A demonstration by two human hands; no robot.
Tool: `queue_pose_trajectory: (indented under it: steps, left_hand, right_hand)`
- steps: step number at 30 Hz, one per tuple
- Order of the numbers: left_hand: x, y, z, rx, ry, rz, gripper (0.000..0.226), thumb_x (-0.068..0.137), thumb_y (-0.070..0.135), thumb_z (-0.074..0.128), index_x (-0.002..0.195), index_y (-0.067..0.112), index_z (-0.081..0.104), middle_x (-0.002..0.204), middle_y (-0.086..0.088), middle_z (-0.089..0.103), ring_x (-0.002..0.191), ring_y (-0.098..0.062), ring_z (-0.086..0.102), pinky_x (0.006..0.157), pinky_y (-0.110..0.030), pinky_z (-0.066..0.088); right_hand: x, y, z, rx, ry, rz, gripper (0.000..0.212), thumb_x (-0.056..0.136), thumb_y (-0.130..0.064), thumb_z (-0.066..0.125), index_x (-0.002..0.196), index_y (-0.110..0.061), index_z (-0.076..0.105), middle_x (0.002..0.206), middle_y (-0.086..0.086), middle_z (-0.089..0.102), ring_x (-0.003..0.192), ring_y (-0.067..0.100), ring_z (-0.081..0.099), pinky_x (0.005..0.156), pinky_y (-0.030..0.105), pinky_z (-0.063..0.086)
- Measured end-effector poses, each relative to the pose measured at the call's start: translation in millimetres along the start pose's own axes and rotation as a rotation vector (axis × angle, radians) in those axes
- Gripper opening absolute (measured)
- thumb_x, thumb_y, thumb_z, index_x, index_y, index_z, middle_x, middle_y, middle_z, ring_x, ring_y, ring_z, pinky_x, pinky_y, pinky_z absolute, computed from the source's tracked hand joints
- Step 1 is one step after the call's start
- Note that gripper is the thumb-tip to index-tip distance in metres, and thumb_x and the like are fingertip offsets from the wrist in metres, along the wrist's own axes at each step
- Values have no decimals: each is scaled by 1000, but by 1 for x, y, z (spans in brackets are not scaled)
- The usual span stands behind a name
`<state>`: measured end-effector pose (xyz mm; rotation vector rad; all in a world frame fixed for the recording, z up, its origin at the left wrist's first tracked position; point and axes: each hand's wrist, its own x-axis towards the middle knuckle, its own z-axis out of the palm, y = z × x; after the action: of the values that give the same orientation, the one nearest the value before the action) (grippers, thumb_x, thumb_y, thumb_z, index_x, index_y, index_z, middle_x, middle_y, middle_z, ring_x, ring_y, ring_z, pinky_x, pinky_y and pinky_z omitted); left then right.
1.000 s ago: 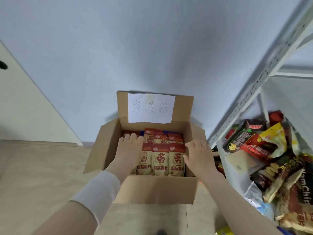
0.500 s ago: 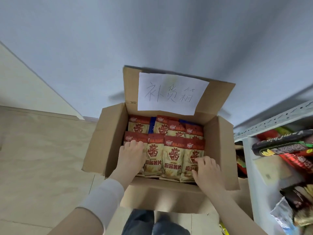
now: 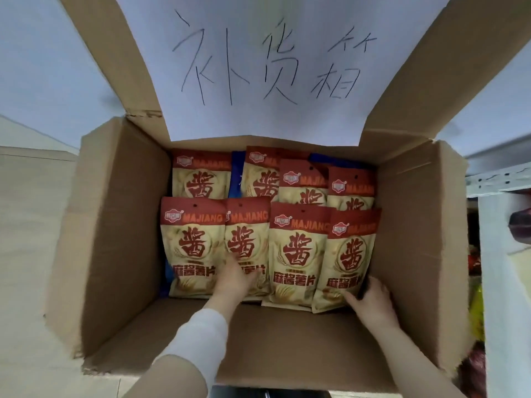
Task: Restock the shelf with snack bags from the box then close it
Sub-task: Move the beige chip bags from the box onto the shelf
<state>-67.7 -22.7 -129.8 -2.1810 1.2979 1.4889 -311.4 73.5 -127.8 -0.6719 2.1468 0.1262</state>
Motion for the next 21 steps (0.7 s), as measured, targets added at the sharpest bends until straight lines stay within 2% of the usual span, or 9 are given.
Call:
queue_pose_trajectory:
  steps: [3,7,12,15,18,19,21]
  left_hand:
    - [26,-7,19,-140,120,-98,77,80,29,72,140,6,30,143,-15,37,134,-31,33,111,-46,32]
    - [33,-12,30,-181,184,-178,98,78,32,73,148,9,9,151,-20,15,140,-35,19,112,-47,22]
    - [38,-14,28,-257,252,-161,100,71,37,79,145,9,18,146,-18,30,134,-35,34,108,-46,32]
    - [36,-14,20,-232,235,-138,100,67,45,79,143,13,23,137,-13,44,125,-30,46,102,-49,41]
    - [37,-14,13,-263,189,-115,93,72,39,77,144,12,25,128,-9,51,123,-26,48,102,-47,42]
    - [39,-15,11,-273,179,-120,90,74,38,76,144,11,26,126,-10,53,122,-26,49,101,-45,42]
    - [44,-17,10,-302,166,-133,83,77,36,74,142,11,29,123,-10,56,117,-26,52,98,-42,43]
  right_hand:
    - [32,6,24,115,-23,-14,104,71,-39,77,147,-8,14,149,14,29,138,30,26,110,41,26]
    - [49,10,42,220,-37,-29,113,66,-29,82,148,-9,7,151,13,22,140,30,20,113,42,22]
    - [45,16,40,292,-71,-31,117,59,-23,87,146,-9,10,149,13,22,138,27,24,112,39,26]
    - [42,18,36,351,-63,-9,118,59,-20,87,146,-8,9,141,15,37,128,28,41,107,42,36]
    - [44,17,32,368,-91,43,103,66,-22,83,145,-8,18,110,11,55,99,25,57,86,37,47]
    - [46,17,32,358,-112,46,94,68,-24,82,142,-7,26,105,10,57,94,23,57,82,35,47]
    - [49,19,35,375,-142,69,81,67,-28,82,133,-8,41,109,11,58,95,24,59,83,37,49]
